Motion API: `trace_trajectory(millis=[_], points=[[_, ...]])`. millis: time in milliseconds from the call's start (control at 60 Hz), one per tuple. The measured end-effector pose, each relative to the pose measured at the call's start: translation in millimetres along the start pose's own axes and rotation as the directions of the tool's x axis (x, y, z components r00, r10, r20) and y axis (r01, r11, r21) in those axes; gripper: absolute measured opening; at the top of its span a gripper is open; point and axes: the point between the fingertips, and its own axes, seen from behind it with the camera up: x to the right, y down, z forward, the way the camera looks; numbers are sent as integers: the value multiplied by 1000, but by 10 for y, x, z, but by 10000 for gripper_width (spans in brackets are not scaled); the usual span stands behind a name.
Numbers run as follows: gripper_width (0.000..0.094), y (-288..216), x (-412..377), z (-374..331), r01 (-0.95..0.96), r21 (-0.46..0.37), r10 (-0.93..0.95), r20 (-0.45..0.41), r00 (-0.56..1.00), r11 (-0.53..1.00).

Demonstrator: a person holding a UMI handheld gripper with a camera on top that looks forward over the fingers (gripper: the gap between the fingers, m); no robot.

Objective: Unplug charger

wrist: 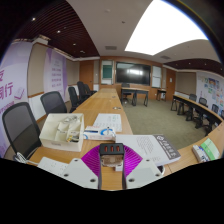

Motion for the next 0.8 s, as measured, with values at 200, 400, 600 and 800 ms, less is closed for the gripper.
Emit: trace_trajectory(millis=[200, 400, 600, 800], points=[[309, 808, 61, 174, -3, -134, 4, 7, 1000, 991], [400, 983, 136, 40, 22, -142, -19, 22, 1000, 990], [808, 1087, 134, -369, 29, -204, -22, 35, 999, 979], [853, 1040, 125, -1132, 10, -277, -15, -17, 1000, 961]])
